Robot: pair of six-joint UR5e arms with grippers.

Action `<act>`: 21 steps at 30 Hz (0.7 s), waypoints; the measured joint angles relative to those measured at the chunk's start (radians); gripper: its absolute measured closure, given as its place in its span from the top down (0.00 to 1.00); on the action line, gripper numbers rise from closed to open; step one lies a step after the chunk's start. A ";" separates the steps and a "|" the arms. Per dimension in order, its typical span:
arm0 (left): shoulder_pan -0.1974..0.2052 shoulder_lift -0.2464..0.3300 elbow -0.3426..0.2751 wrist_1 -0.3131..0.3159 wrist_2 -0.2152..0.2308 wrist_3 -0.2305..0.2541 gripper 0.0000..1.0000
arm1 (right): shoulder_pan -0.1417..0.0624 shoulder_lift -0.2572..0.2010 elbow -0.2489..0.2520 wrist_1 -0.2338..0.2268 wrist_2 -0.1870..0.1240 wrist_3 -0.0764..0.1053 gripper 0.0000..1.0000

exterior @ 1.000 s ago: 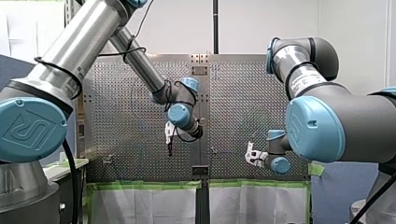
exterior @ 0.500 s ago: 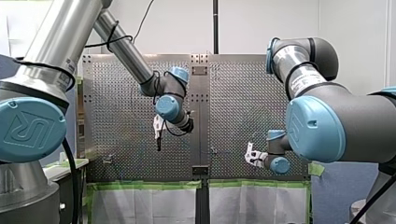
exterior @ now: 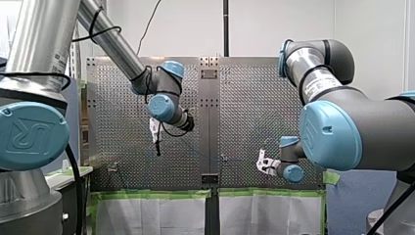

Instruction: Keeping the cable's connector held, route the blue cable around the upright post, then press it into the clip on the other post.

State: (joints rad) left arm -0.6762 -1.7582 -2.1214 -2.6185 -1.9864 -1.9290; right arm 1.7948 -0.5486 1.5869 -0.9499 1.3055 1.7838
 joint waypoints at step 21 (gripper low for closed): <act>0.013 0.213 -0.121 0.132 -0.013 0.019 1.00 | -0.001 0.000 0.000 0.002 0.015 -0.002 0.00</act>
